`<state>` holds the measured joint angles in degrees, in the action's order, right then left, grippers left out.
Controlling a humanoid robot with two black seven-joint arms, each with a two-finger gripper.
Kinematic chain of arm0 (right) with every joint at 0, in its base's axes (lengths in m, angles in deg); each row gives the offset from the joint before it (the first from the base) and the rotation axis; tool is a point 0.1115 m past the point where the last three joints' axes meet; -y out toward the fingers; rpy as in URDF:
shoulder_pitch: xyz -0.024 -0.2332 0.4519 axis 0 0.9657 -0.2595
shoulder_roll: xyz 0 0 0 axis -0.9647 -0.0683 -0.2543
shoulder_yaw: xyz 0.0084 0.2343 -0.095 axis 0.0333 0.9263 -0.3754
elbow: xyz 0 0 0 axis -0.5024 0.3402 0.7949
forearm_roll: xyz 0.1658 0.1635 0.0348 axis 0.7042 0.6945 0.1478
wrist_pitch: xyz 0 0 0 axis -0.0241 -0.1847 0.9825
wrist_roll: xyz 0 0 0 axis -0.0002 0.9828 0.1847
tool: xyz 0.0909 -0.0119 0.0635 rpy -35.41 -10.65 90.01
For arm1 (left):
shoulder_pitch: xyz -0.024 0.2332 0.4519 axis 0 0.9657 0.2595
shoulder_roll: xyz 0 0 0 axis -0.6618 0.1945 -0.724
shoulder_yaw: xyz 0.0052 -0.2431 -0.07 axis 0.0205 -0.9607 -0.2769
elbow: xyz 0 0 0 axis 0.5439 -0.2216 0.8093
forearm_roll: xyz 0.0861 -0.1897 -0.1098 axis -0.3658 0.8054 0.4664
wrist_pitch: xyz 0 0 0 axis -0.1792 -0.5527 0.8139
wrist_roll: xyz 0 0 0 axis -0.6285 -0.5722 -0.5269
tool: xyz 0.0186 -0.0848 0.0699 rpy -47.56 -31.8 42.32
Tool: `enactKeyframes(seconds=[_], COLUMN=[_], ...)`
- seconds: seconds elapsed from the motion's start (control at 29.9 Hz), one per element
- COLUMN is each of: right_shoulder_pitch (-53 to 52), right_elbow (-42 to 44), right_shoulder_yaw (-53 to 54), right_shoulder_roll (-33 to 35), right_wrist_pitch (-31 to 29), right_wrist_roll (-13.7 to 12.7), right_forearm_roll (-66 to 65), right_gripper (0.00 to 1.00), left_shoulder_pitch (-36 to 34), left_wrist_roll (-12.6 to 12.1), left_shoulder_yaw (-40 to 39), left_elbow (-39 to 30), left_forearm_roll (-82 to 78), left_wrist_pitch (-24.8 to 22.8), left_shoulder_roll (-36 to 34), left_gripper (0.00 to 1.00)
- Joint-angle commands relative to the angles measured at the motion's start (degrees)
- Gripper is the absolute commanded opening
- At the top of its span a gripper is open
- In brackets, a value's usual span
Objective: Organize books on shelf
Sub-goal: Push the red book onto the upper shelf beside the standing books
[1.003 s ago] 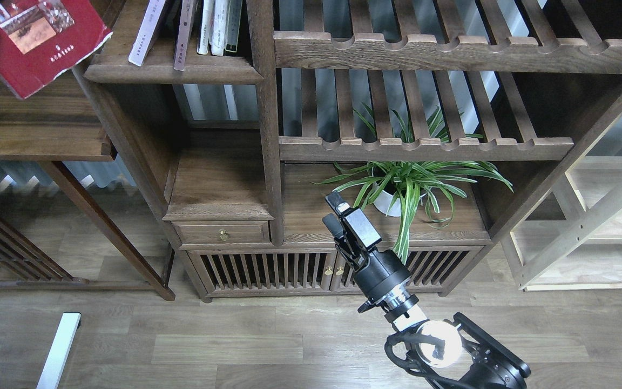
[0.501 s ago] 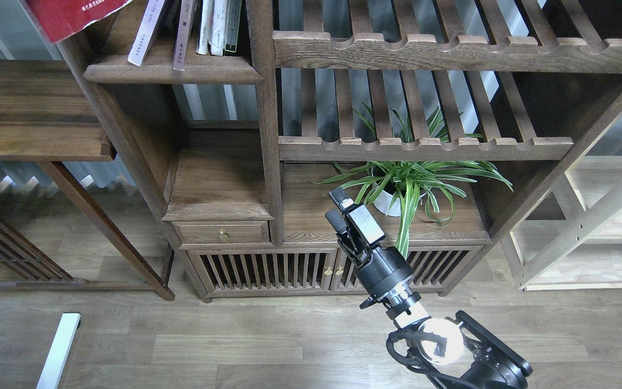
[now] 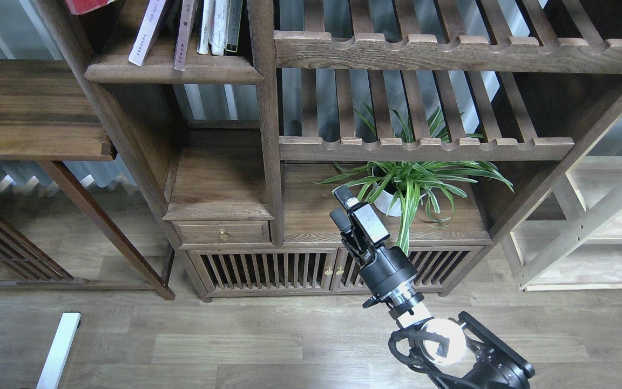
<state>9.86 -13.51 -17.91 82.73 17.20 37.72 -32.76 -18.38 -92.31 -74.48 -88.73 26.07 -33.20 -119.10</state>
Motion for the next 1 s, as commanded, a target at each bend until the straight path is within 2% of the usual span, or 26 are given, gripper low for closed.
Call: enactKeyframes(seconds=[0.0, 0.47, 0.67, 0.9, 0.97], right_shoulder_pitch=[0.0, 0.2, 0.8, 1.4, 1.4], right_elbow=[0.0, 0.0, 0.0, 0.0, 0.0], right_shoulder_yaw=[0.3, 1.8, 1.9, 1.9, 1.9], right_shoulder_roll=[0.0, 0.0, 0.0, 0.0, 0.0], right_wrist_pitch=[0.0, 0.0, 0.0, 0.0, 0.0], right_wrist_roll=[0.0, 0.0, 0.0, 0.0, 0.0], right_forearm_roll=[0.1, 1.2, 1.4, 2.0, 2.0], right_gripper=[1.0, 1.0, 1.0, 1.0, 1.0], left_shoulder_pitch=[-2.9, -4.9, -5.5, -5.0, -5.0], left_wrist_roll=[0.0, 0.0, 0.0, 0.0, 0.0], left_shoulder_yaw=[1.1, 5.0, 6.2, 8.4, 8.6], left_elbow=[4.6, 11.5, 14.0, 14.2, 14.2], left_forearm_roll=[0.0, -0.2, -0.2, -0.1, -0.1], left_wrist_pitch=[0.0, -0.2, -0.5, -0.5, -0.3], left_shoulder_roll=[1.8, 8.9, 9.3, 9.7, 9.7], left_gripper=[0.03, 0.02, 0.04, 0.16, 0.25])
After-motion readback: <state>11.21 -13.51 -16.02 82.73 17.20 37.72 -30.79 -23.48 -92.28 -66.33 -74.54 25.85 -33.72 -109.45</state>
